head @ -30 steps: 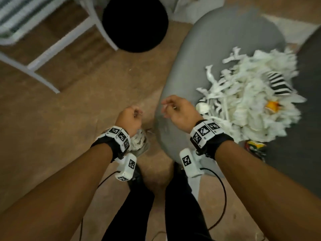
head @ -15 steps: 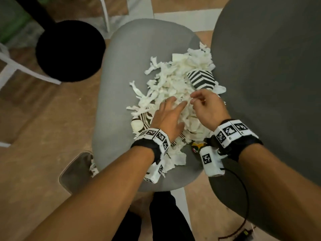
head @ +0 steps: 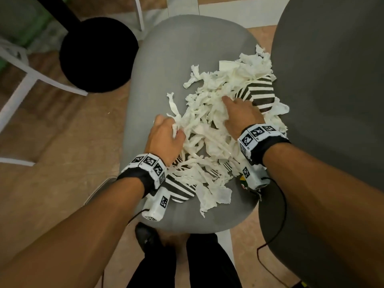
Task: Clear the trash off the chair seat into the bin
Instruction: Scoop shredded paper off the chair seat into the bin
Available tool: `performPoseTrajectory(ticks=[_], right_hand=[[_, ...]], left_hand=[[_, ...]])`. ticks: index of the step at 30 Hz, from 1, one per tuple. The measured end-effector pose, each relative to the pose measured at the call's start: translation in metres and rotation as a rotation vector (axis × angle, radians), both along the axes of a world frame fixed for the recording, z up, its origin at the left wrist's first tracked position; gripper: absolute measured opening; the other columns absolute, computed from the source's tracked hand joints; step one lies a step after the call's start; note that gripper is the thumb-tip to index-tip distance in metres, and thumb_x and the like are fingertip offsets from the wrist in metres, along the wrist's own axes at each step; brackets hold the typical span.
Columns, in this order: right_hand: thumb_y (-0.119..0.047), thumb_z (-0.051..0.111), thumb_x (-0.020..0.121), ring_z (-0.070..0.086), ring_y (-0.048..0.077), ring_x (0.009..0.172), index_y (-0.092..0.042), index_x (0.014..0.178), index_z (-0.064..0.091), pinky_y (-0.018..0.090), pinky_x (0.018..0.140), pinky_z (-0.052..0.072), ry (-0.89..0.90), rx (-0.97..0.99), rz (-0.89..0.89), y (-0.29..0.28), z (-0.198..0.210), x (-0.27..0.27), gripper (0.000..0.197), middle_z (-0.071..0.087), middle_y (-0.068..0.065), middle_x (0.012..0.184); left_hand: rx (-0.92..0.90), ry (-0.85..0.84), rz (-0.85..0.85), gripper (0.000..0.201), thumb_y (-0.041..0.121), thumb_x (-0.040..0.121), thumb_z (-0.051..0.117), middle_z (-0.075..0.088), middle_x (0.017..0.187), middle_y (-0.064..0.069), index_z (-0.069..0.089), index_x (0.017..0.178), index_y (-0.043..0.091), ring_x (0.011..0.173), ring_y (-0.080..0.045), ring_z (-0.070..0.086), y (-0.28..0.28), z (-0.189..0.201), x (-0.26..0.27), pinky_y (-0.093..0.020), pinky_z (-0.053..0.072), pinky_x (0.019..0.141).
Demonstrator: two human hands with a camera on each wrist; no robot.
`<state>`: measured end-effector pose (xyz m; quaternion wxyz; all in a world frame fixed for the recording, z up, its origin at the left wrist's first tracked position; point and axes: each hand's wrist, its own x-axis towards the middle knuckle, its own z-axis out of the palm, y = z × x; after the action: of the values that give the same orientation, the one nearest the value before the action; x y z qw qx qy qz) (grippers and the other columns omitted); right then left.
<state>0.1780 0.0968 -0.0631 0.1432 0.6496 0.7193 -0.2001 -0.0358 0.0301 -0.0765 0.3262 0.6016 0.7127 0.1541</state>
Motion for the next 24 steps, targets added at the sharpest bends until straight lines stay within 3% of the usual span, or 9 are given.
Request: performPoseTrajectory(ticks=[1, 3, 5, 7, 9, 12, 16, 20, 24], right_hand=[[-0.016, 0.053, 0.094, 0.053, 0.039, 0.118, -0.019, 0.143, 0.043, 0.048, 0.099, 0.046, -0.009, 0.027, 0.026, 0.001, -0.001, 0.001, 0.049, 0.057, 0.014, 0.131], [-0.015, 0.047, 0.096, 0.057, 0.040, 0.109, -0.013, 0.122, 0.059, 0.049, 0.095, 0.047, 0.033, 0.100, 0.050, 0.002, 0.001, 0.004, 0.029, 0.063, 0.014, 0.117], [-0.020, 0.044, 0.098, 0.057, 0.039, 0.102, -0.008, 0.108, 0.059, 0.049, 0.092, 0.046, 0.104, 0.160, 0.050, 0.002, 0.005, 0.009, 0.022, 0.062, 0.015, 0.108], [-0.019, 0.041, 0.100, 0.055, 0.039, 0.101, -0.005, 0.110, 0.055, 0.047, 0.089, 0.046, 0.200, 0.170, 0.022, 0.002, 0.009, 0.013, 0.022, 0.058, 0.018, 0.109], [-0.016, 0.038, 0.102, 0.054, 0.038, 0.099, -0.003, 0.115, 0.051, 0.045, 0.086, 0.046, 0.297, 0.188, -0.028, 0.002, 0.014, 0.014, 0.022, 0.054, 0.019, 0.113], [-0.021, 0.038, 0.104, 0.051, 0.032, 0.088, -0.002, 0.112, 0.049, 0.045, 0.081, 0.047, 0.393, 0.310, -0.102, 0.000, 0.022, 0.012, 0.023, 0.050, 0.016, 0.108], [-0.037, 0.060, 0.095, 0.040, 0.018, 0.092, -0.004, 0.117, 0.045, 0.029, 0.080, 0.036, 0.424, 0.243, -0.160, -0.006, 0.031, 0.006, 0.042, 0.045, 0.007, 0.111], [-0.010, 0.050, 0.097, 0.054, 0.023, 0.095, -0.006, 0.122, 0.043, 0.036, 0.083, 0.047, 0.434, 0.149, -0.164, -0.016, 0.030, 0.002, 0.026, 0.056, 0.009, 0.111], [-0.002, 0.039, 0.093, 0.065, 0.030, 0.081, -0.019, 0.131, 0.046, 0.037, 0.074, 0.055, 0.456, 0.111, -0.208, -0.028, 0.035, -0.001, 0.042, 0.065, 0.009, 0.095]], left_hand=[[-0.020, -0.006, -0.012, 0.018, 0.027, 0.093, 0.060, 0.045, 0.116, 0.003, 0.057, 0.106, 0.015, 0.079, -0.012, 0.052, 0.003, -0.002, 0.000, -0.029, 0.049, 0.084], [-0.072, -0.014, -0.082, 0.050, 0.023, 0.092, 0.063, 0.035, 0.141, 0.001, 0.044, 0.138, 0.020, 0.084, -0.014, 0.059, 0.008, -0.008, 0.005, -0.030, 0.050, 0.093], [-0.156, 0.005, -0.142, 0.067, 0.020, 0.093, 0.062, 0.033, 0.148, -0.005, 0.029, 0.151, 0.022, 0.104, -0.022, 0.060, 0.014, -0.014, 0.014, -0.032, 0.046, 0.102], [-0.179, 0.073, -0.187, 0.053, 0.018, 0.096, 0.058, 0.048, 0.136, -0.013, 0.041, 0.146, 0.017, 0.117, -0.028, 0.055, 0.019, -0.019, 0.022, -0.034, 0.044, 0.101], [-0.107, 0.087, -0.164, 0.029, 0.019, 0.098, 0.051, 0.057, 0.115, -0.012, 0.059, 0.125, 0.012, 0.103, -0.028, 0.058, 0.021, -0.019, 0.027, -0.032, 0.047, 0.086], [0.047, 0.103, -0.075, 0.022, 0.028, 0.098, 0.041, 0.056, 0.098, -0.006, 0.055, 0.097, 0.011, 0.085, -0.024, 0.053, 0.018, -0.010, 0.033, -0.032, 0.043, 0.074], [0.125, 0.066, -0.022, 0.031, 0.041, 0.096, 0.043, 0.050, 0.088, 0.001, 0.049, 0.080, 0.015, 0.082, -0.021, 0.051, 0.010, 0.003, 0.030, -0.032, 0.042, 0.069], [0.119, -0.100, -0.029, 0.025, 0.035, 0.100, 0.046, 0.046, 0.106, 0.000, 0.049, 0.096, 0.011, 0.106, -0.022, 0.046, 0.006, 0.003, 0.026, -0.034, 0.043, 0.084], [0.118, -0.147, -0.030, 0.020, 0.022, 0.103, 0.041, 0.051, 0.107, -0.005, 0.045, 0.113, 0.006, 0.100, -0.026, 0.050, -0.002, 0.007, 0.028, -0.038, 0.044, 0.084]])
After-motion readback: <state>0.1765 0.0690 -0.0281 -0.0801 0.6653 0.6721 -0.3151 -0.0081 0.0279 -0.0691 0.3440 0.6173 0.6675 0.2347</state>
